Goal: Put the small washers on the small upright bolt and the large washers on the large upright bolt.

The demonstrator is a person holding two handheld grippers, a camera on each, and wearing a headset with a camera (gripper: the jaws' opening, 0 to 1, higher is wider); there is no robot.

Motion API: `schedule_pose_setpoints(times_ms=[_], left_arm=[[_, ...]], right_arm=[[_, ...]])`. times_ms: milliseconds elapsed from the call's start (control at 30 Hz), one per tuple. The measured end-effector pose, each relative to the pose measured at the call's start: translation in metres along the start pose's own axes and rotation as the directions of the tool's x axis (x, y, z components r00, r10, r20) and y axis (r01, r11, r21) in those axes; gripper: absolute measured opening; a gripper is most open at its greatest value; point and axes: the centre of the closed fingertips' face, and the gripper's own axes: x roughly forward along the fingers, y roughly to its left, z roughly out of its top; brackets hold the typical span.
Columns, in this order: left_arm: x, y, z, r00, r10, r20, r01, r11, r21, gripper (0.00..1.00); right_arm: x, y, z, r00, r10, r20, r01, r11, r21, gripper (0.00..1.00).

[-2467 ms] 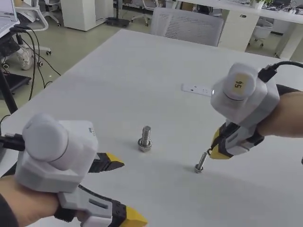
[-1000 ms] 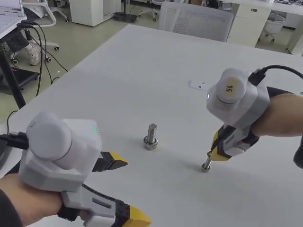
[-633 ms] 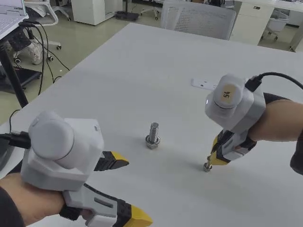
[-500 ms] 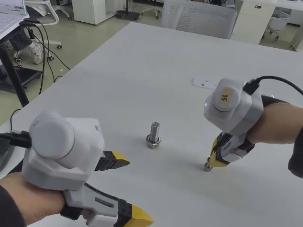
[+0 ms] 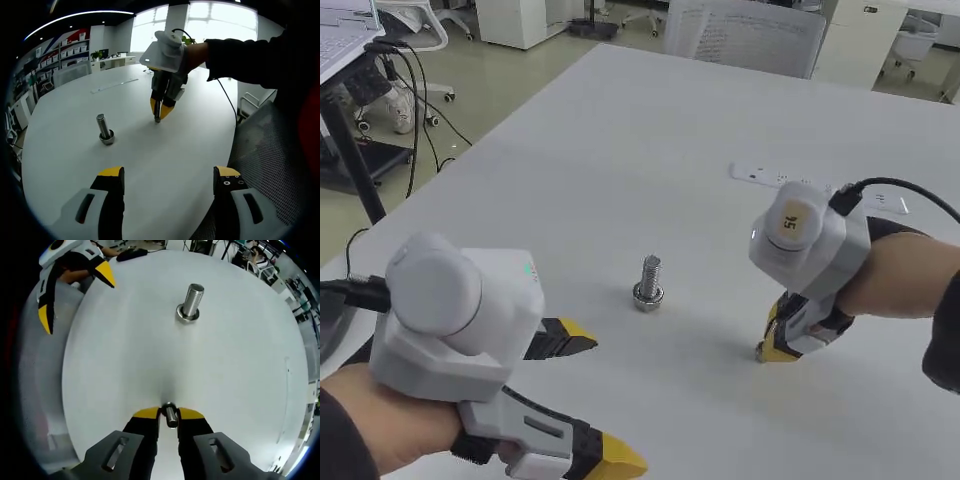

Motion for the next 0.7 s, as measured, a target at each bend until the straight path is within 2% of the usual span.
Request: schedule_pose_setpoints(times_ms=[467, 700], left_arm=[[0.0012, -0.0001, 0.0004, 1.0, -0.004, -0.005, 0.004, 1.0, 0.002, 0.72], [0.0023, -0.0011, -0.0005, 0.9999, -0.007, -0.009, 0.007, 1.0, 0.004, 0.72]], right_arm=[[-0.0023, -0.0018, 0.0003, 0.9996, -0.01, 0.025, 0.01, 1.0, 0.012, 0.22], [-0.0028, -0.0003, -0.0013, 0.9988, -0.02, 0.045, 0.018, 0.999, 0.028, 0.33]])
